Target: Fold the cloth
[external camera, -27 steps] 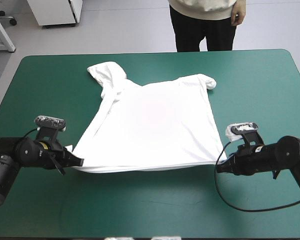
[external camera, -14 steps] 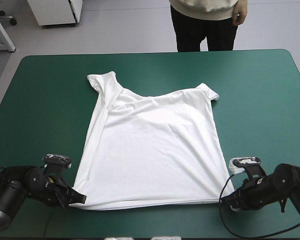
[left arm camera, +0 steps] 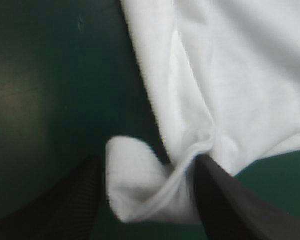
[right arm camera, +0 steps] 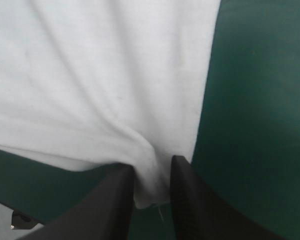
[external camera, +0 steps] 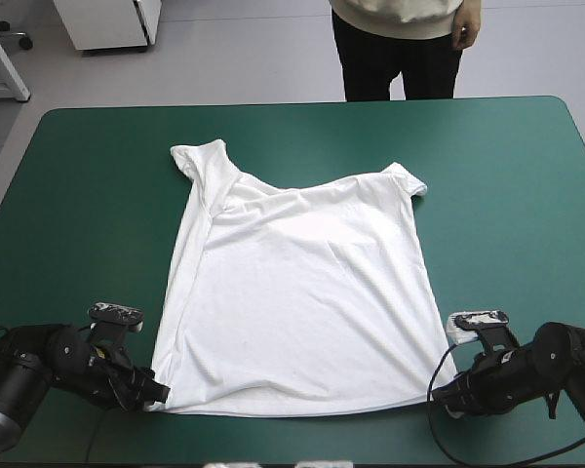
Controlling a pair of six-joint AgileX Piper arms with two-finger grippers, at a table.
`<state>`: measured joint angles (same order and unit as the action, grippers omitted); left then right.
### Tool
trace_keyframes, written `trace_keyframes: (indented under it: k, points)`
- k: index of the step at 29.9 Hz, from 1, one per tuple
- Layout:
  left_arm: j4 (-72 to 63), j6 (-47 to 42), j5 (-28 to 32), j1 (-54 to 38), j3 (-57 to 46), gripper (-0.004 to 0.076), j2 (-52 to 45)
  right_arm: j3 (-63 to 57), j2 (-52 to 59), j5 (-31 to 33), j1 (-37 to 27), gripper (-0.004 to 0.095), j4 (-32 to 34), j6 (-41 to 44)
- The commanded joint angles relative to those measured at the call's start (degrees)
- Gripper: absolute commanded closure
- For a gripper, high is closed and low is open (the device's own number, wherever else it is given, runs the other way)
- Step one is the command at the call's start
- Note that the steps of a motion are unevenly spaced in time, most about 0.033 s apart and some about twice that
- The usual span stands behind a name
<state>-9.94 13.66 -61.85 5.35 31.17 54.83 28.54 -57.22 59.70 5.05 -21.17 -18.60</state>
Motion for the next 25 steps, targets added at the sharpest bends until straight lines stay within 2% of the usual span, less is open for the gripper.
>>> trace_keyframes:
  k: [1, 4, 7, 12, 17, 21, 25]
  points:
    - [-0.93, -1.90, -1.72, 0.24, 1.22, 0.0244, -1.67, 1.14, 2.31, 3.82, -0.49, 0.0645, -2.02, -0.24]
    - [-0.84, -2.31, -4.21, 0.24, 1.33, 0.0250, -4.33, 1.79, 6.27, 5.99, -0.49, 0.0645, -1.12, 0.31]
    - [-0.65, -4.55, -5.86, 0.24, 1.95, 0.0251, -8.93, 3.40, 11.26, 7.25, -0.49, 0.0645, 2.78, 3.17]
    - [-0.38, -8.75, -6.22, 0.24, 4.75, 0.0251, -16.31, 7.60, 17.19, 7.67, -0.49, 0.0645, 4.69, 6.88]
    - [2.21, -11.11, -4.99, 0.24, 9.73, 0.0251, -20.54, 11.94, 18.57, 5.71, -0.49, 0.0646, 5.52, 7.93]
    - [6.81, -11.00, -8.61, 0.24, 13.77, 0.0251, -20.63, 16.33, 18.67, 4.88, -0.49, 0.0646, 8.32, 7.82]
    - [4.20, -8.99, -11.33, 0.24, 16.91, 0.0251, -20.74, 22.56, 18.94, 5.02, -0.49, 0.0646, 11.98, 7.82]
